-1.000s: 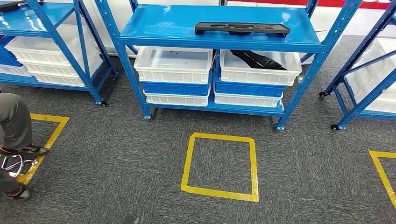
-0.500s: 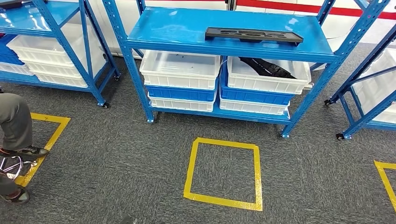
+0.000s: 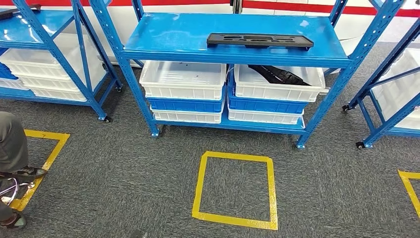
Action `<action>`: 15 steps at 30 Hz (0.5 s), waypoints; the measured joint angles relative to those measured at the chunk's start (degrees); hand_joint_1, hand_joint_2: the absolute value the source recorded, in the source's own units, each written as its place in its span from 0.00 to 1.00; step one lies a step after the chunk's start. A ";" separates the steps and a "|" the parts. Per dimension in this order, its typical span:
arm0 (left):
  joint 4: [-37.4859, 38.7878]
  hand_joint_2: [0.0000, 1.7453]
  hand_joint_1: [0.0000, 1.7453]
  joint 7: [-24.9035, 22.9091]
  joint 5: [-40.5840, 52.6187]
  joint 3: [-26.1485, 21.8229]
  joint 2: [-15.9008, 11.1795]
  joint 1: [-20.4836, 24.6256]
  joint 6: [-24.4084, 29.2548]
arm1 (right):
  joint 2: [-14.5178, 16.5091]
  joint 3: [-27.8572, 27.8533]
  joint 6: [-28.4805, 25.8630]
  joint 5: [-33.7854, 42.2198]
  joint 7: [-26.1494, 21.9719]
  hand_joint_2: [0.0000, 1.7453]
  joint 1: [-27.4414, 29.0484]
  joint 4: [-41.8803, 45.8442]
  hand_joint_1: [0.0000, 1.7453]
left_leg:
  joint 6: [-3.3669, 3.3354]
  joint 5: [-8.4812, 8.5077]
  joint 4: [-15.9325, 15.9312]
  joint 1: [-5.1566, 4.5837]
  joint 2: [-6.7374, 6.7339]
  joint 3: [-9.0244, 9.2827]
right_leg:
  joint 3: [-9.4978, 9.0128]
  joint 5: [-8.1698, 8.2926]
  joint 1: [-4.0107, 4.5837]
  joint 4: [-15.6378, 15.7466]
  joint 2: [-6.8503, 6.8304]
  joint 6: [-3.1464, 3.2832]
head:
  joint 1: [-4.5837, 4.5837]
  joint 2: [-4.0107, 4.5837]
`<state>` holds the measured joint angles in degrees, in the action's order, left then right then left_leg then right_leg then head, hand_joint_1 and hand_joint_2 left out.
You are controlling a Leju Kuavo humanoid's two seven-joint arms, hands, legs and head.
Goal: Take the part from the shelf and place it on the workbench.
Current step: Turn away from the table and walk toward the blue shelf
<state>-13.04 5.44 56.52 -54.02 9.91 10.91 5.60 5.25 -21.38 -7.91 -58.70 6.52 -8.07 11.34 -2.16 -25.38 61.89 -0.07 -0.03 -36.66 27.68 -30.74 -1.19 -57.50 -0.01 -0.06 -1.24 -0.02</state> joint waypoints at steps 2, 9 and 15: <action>-0.03 0.00 0.00 0.03 0.03 0.08 -0.16 0.14 0.00 | 0.21 -0.07 -0.06 0.01 -0.01 0.00 -0.12 0.01 0.00 | -1.13 0.06 -3.33 -0.73 0.04 1.36 | -0.73 -0.31 0.04 0.33 -0.06 -0.69 | -0.03 0.00; -0.03 0.00 0.00 -0.11 0.31 0.60 -0.16 0.35 -0.16 | 0.32 -0.45 -0.18 0.30 -0.41 0.00 -0.38 0.03 0.00 | -3.35 0.13 -6.12 -0.85 0.38 5.44 | 3.28 -3.95 0.33 -9.61 -0.06 -1.97 | 0.26 0.00; 0.00 0.00 0.00 -0.15 0.28 0.62 -0.05 0.01 -0.28 | -0.07 -1.03 -0.18 0.36 -0.42 0.00 0.72 0.00 0.00 | -2.14 -2.35 -5.73 -0.84 1.16 7.58 | 6.33 0.81 -0.55 -4.23 -0.28 -5.20 | 0.40 0.00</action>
<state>-13.04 5.29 56.81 -53.40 9.86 10.92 5.31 5.18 -22.41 -8.09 -58.34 6.10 -7.36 11.34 -4.30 -27.73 56.17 -0.91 1.13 -29.08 34.01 -29.93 -1.74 -61.73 -0.29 -5.26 -0.85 -0.02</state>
